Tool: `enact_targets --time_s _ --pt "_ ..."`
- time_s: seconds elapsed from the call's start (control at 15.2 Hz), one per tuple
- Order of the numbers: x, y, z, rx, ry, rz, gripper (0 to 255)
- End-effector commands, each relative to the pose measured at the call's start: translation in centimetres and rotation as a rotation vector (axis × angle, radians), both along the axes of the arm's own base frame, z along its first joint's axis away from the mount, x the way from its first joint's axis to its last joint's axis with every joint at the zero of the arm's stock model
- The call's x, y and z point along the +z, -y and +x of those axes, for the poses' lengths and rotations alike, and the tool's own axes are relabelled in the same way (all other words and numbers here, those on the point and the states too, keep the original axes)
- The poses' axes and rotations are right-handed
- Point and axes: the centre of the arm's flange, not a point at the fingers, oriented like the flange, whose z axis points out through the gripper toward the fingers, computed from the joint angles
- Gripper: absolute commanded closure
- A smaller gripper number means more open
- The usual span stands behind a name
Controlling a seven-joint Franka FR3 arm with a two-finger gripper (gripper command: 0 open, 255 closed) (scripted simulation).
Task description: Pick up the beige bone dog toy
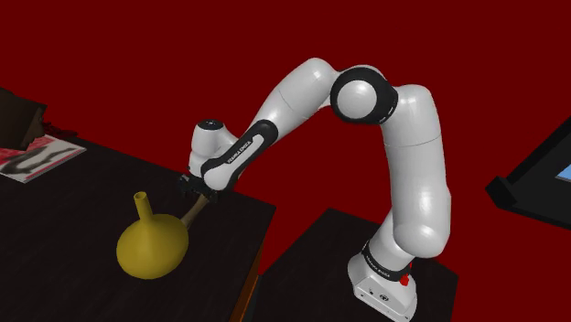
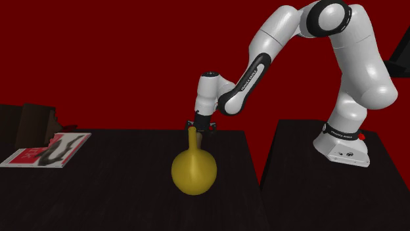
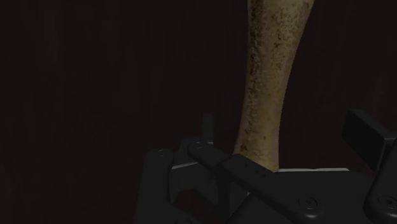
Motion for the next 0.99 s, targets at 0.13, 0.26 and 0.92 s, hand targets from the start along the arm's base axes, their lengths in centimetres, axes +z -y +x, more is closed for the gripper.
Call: enact_targets --time_s 0.13,0.26,0.92 --pt "-2.0 -0.2 0.6 -0.03 0.001 0.002 0" --pt "-3.1 -0.2 0.6 -0.03 0.001 0.002 0" --pt "-5.0 -0.3 0.6 -0.03 0.001 0.002 255"
